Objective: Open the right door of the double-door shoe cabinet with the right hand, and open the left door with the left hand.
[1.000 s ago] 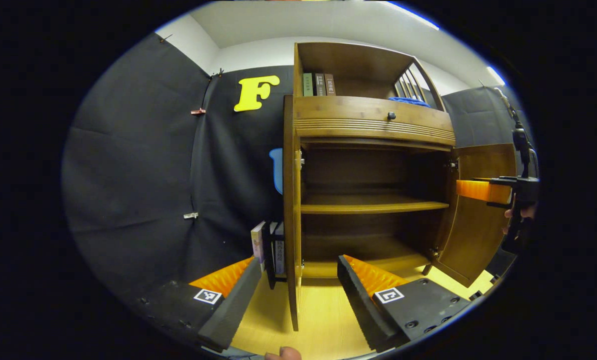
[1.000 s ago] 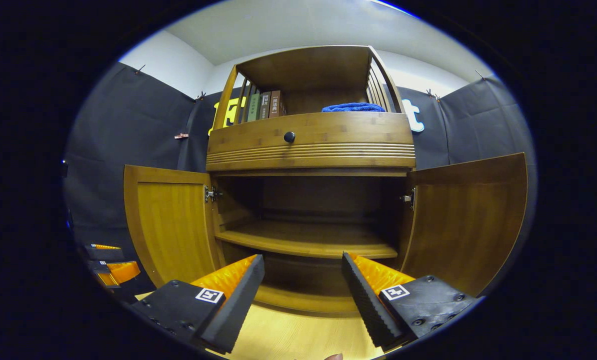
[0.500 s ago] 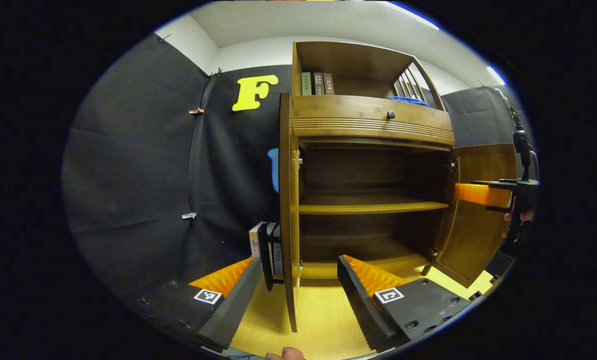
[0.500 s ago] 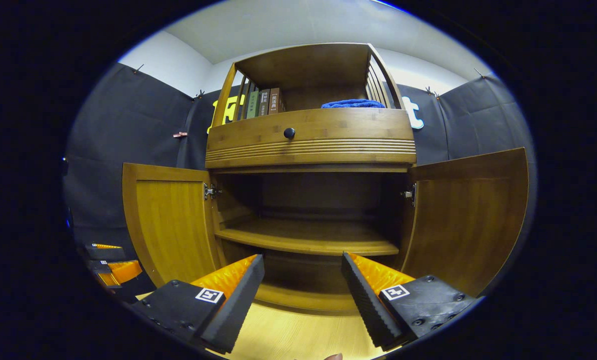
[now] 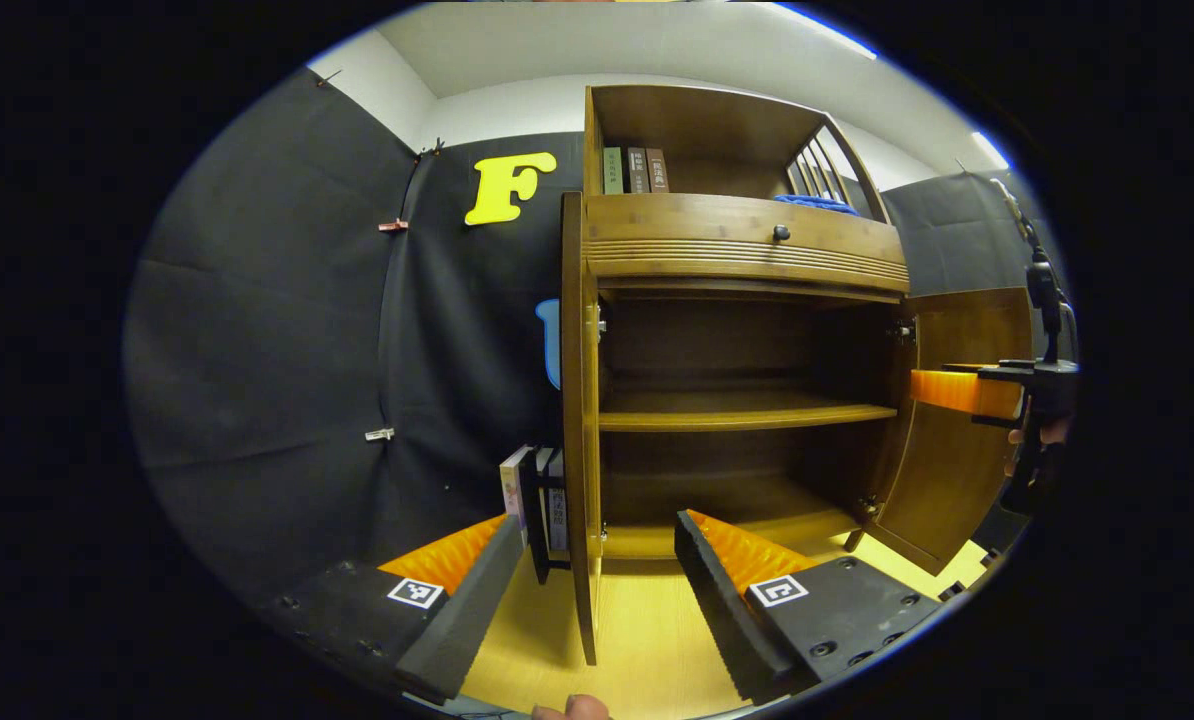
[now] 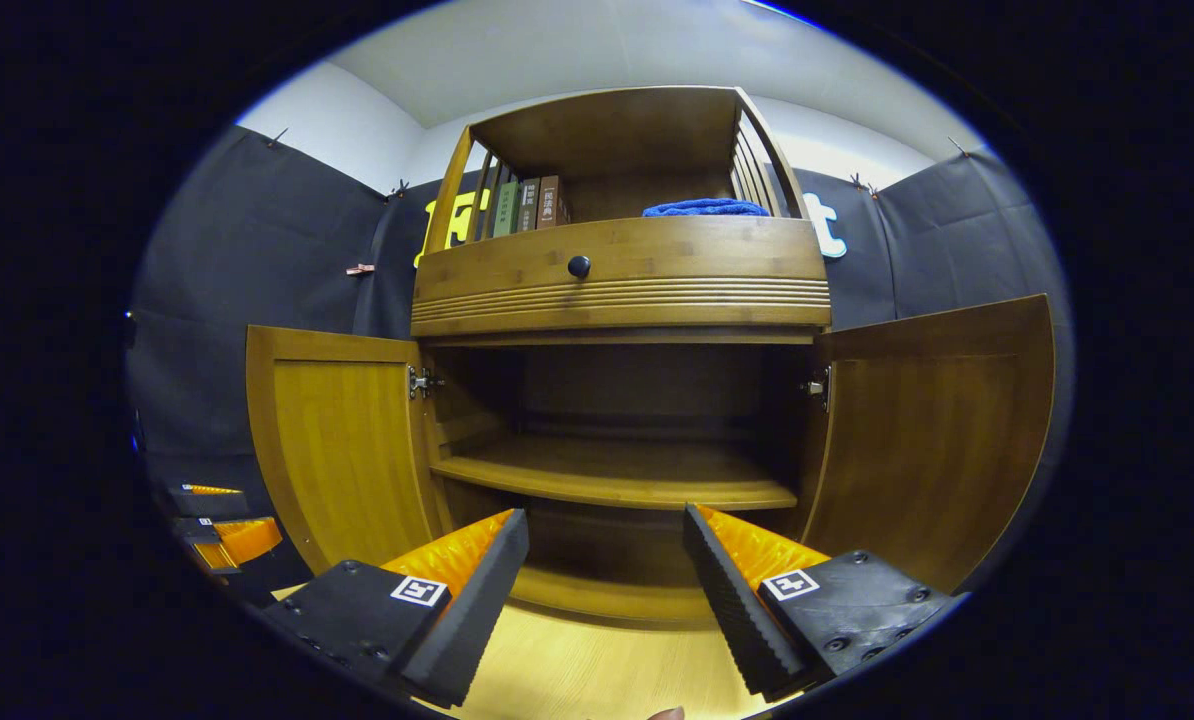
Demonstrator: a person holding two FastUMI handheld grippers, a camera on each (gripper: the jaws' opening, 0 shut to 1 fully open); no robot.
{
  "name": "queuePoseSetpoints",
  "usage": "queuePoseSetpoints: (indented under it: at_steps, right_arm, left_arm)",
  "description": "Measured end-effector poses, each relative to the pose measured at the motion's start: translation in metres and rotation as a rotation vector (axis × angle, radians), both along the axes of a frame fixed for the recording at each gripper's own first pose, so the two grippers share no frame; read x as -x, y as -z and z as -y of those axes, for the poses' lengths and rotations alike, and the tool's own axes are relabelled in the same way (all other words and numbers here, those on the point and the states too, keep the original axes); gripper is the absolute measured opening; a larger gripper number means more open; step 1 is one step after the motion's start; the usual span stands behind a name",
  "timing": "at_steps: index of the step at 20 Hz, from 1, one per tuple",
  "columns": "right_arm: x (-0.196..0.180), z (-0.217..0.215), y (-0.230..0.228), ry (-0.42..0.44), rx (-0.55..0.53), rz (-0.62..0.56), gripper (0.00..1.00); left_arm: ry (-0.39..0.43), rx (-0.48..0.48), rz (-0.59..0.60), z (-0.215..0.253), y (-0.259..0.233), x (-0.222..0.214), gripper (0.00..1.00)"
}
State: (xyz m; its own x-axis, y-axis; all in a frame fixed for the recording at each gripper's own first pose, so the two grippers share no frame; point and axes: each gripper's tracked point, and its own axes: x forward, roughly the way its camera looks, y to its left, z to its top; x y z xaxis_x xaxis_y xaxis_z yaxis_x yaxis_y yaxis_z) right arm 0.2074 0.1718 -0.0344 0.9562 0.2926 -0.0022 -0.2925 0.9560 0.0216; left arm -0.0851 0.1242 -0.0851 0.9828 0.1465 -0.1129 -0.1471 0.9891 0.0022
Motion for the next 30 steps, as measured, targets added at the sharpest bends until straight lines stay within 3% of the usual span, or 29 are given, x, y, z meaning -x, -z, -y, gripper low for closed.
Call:
queuePoseSetpoints:
  at_steps: [30]
  right_arm:
    - [0.012,0.009,0.001,0.018,0.01,-0.003,0.99]
  left_arm:
    - [0.015,0.01,0.011,0.009,-0.005,0.015,0.95]
